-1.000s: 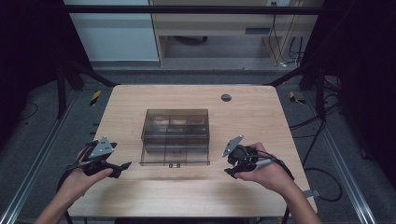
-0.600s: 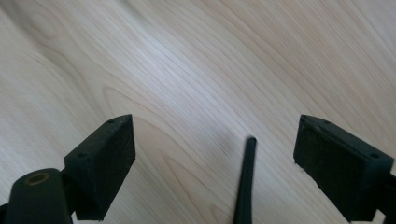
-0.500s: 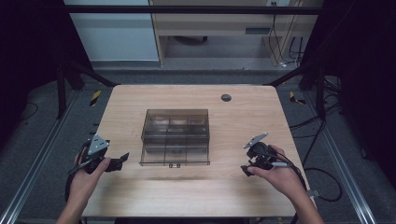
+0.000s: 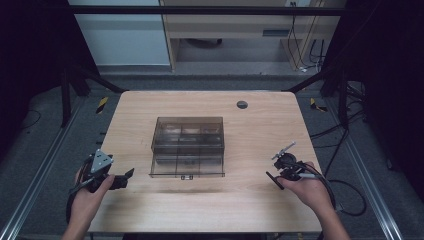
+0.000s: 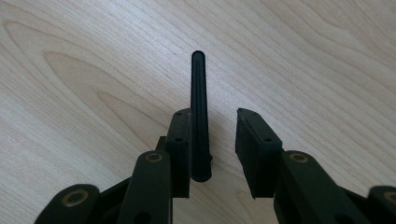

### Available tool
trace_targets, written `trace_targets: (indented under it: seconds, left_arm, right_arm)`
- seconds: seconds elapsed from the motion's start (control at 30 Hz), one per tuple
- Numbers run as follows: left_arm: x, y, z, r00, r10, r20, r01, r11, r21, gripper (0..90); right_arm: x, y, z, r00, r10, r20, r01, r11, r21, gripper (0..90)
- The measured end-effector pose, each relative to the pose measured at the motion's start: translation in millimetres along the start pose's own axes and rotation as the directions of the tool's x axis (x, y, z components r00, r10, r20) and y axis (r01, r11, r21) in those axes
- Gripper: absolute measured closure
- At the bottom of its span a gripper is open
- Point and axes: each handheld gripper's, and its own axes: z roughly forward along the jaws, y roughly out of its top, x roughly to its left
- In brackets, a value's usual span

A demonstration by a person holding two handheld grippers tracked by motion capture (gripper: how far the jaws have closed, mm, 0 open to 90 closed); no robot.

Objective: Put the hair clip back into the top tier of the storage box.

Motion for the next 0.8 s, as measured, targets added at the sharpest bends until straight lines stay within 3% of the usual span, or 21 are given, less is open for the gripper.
trace_targets:
  seconds: [0.53,0.8]
  left_arm:
    - [-3.9,-1.1,1.7,0.9992,0.04,-0.004,-0.04,0.9988,0.029,8.5]
    - [-4.4,-1.6,2.0,0.9989,0.047,-0.007,-0.047,0.9982,0.036,8.6]
  right_arm:
    - [3.1,1.0,13.2,0.9992,-0.005,-0.038,0.008,0.997,0.079,75.8]
    - [3.0,0.4,13.2,0.9988,-0.02,-0.045,0.023,0.997,0.069,80.8]
